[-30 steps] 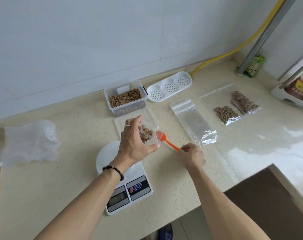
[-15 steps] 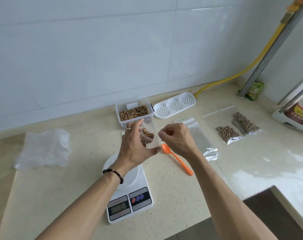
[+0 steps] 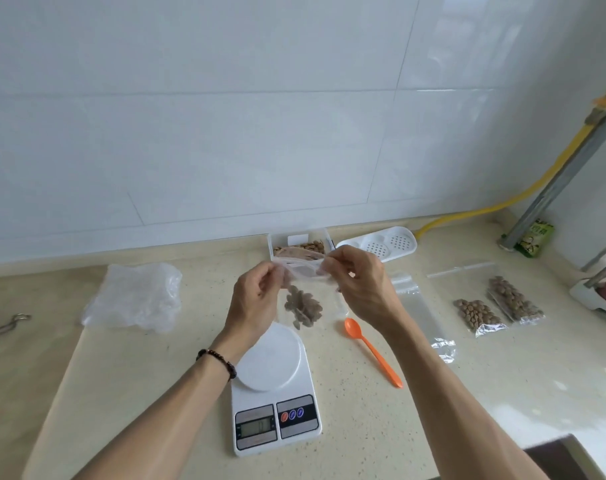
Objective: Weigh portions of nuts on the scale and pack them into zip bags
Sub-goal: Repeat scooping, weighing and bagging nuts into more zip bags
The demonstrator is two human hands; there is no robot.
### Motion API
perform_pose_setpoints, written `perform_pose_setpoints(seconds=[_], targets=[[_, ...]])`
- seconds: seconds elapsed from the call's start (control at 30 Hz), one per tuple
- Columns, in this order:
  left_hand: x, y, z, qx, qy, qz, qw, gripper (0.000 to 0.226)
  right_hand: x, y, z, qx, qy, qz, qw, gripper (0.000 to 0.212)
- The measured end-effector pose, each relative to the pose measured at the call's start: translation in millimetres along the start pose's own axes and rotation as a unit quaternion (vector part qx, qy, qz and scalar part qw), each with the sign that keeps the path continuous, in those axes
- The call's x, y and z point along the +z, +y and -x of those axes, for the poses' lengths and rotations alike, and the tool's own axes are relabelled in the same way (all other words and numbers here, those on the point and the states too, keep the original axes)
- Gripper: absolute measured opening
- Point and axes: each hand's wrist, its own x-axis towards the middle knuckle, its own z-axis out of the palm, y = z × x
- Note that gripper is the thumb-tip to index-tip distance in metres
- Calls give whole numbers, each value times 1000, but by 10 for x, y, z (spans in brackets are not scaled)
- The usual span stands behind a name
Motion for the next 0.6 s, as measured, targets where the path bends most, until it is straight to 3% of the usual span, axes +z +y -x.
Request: perform_pose_setpoints(seconds=[0.17, 0.3, 0.37, 0.47, 0.6], targets=[[-212, -109, -54, -20, -25, 39, 999, 24, 100, -99, -16, -4, 16, 5, 1000, 18], [-316, -175, -121, -35, -62, 52, 996, 24, 260, -192, -23, 31, -70, 43, 996, 25], [-382, -185, -165, -28, -82, 53, 995, 22, 403, -199, -52, 45, -69, 70, 994, 18], [-516, -303, -235, -45, -132, 48, 989, 17, 562, -141, -46, 78, -43, -12, 996, 9], [-684, -732, -283, -107, -253, -47, 960, 12, 695, 75, 85, 174, 28, -158, 971, 10]])
